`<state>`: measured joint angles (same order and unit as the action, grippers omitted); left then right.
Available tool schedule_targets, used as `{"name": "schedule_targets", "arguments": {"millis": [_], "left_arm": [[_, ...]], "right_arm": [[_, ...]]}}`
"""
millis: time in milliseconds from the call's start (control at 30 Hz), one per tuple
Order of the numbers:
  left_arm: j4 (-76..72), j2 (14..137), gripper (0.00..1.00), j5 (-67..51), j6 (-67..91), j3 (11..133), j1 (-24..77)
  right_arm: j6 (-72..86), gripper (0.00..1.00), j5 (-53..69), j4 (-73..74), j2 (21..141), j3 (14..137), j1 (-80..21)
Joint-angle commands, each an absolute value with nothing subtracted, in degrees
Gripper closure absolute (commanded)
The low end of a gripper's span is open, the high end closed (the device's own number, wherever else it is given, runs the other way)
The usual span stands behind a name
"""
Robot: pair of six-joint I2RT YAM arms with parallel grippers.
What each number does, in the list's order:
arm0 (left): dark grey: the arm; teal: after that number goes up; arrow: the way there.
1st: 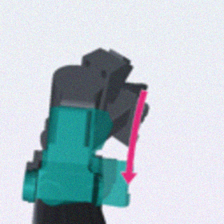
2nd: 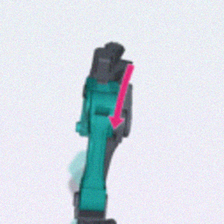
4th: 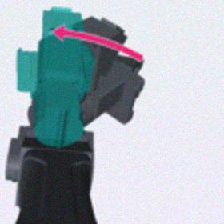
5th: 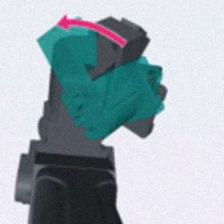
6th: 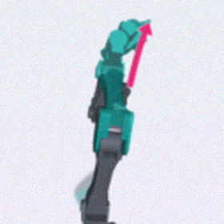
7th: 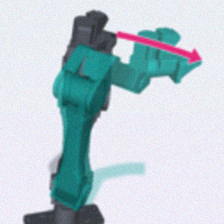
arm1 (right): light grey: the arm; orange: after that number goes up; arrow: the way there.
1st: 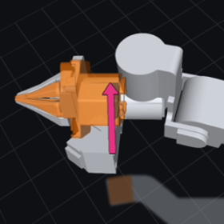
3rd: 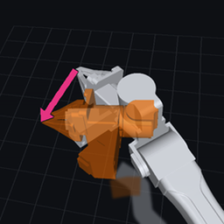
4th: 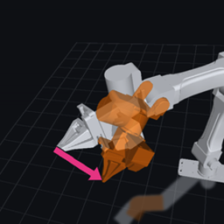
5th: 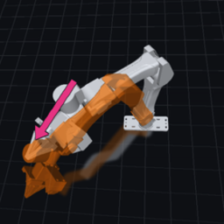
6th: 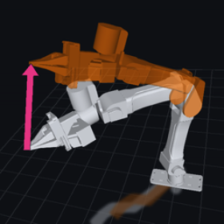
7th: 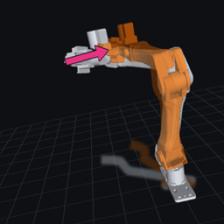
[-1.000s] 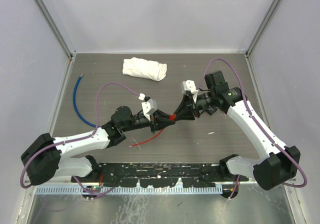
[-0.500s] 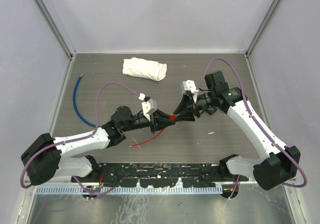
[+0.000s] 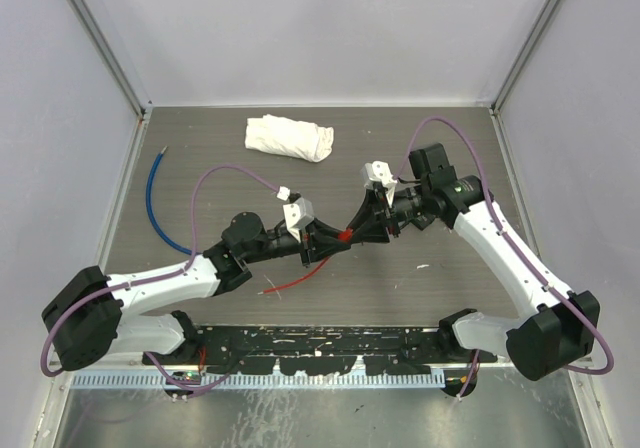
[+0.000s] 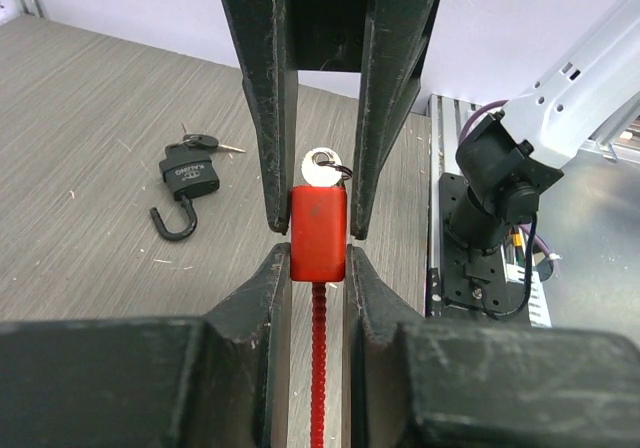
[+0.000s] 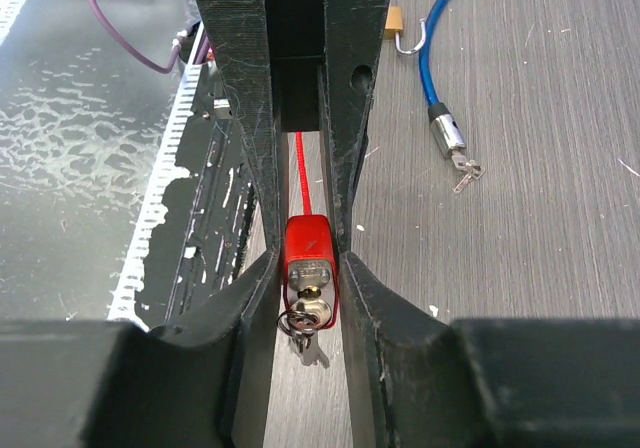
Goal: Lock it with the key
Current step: Adjust the lock.
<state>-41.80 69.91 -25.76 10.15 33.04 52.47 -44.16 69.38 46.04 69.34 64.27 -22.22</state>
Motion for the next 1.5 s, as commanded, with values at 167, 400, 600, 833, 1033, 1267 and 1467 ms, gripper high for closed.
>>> {"name": "schedule_targets", "arguments": {"millis": [167, 400, 600, 833, 1033, 1267, 1467], "left_arm": [[-48.5, 69.8, 1.0, -25.8, 11.3, 33.2, 52.3], [-48.8, 70.0, 1.0, -25.3, 11.7, 33.2, 52.3], [-48.9, 68.7, 0.85, -23.7, 12.5, 32.4, 52.2], [-47.8, 62.6, 0.36, -18.4, 14.6, 27.7, 52.2], [-36.2, 51.5, 0.14, -9.6, 18.5, 25.2, 52.0], [-20.0, 36.3, 0.08, 4.6, 33.9, 22.0, 51.8], [-18.2, 25.4, 0.11, 15.1, 57.8, 13.7, 51.9]], "right_arm": [[-43.2, 0.68, 71.7, 43.8, 68.2, 63.7, -22.6], [-43.2, 0.83, 71.9, 43.9, 67.9, 63.3, -23.0], [-43.3, 0.99, 69.5, 45.6, 67.4, 65.9, -22.7], [-41.0, 0.99, 69.4, 46.3, 66.3, 68.1, -18.9], [-38.4, 0.99, 69.1, 46.6, 66.4, 69.9, -12.4], [-33.0, 0.99, 64.4, 45.4, 67.8, 74.3, -7.9], [-25.6, 0.99, 60.3, 41.3, 69.9, 77.2, -7.4]]}}
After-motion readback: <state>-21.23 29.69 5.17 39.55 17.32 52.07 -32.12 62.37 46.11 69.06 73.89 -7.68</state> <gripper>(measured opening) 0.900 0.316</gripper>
